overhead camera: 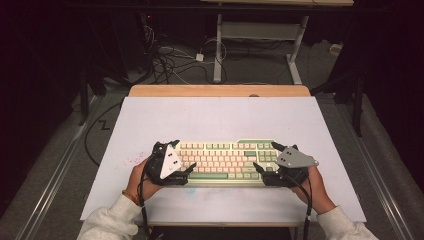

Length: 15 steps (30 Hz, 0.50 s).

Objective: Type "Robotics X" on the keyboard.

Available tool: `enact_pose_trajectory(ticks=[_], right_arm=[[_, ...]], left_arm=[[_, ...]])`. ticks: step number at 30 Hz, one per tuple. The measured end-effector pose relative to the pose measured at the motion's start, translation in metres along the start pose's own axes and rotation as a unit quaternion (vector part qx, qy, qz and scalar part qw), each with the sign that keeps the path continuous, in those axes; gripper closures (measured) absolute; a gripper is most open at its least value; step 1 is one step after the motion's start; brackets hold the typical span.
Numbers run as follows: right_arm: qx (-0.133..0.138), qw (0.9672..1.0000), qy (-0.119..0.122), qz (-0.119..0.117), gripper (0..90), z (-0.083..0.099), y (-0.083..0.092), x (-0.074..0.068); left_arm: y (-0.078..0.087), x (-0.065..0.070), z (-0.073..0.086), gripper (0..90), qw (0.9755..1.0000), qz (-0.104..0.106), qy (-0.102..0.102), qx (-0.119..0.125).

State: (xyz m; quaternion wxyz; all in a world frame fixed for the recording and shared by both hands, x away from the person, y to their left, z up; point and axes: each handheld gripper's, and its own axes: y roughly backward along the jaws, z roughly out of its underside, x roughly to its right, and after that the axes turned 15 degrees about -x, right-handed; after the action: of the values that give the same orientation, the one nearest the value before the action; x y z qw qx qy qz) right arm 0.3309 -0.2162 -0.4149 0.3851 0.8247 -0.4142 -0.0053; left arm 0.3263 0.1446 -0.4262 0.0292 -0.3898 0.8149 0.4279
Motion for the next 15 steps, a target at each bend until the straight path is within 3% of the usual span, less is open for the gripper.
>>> enact_pose_trajectory(ticks=[15], right_arm=[[-0.003,0.9998,0.013,0.017,17.3,0.006,0.012,-0.002]], left_arm=[[0.009,0.004,0.007,14.6,0.9999,-0.014,-0.007,0.004]])
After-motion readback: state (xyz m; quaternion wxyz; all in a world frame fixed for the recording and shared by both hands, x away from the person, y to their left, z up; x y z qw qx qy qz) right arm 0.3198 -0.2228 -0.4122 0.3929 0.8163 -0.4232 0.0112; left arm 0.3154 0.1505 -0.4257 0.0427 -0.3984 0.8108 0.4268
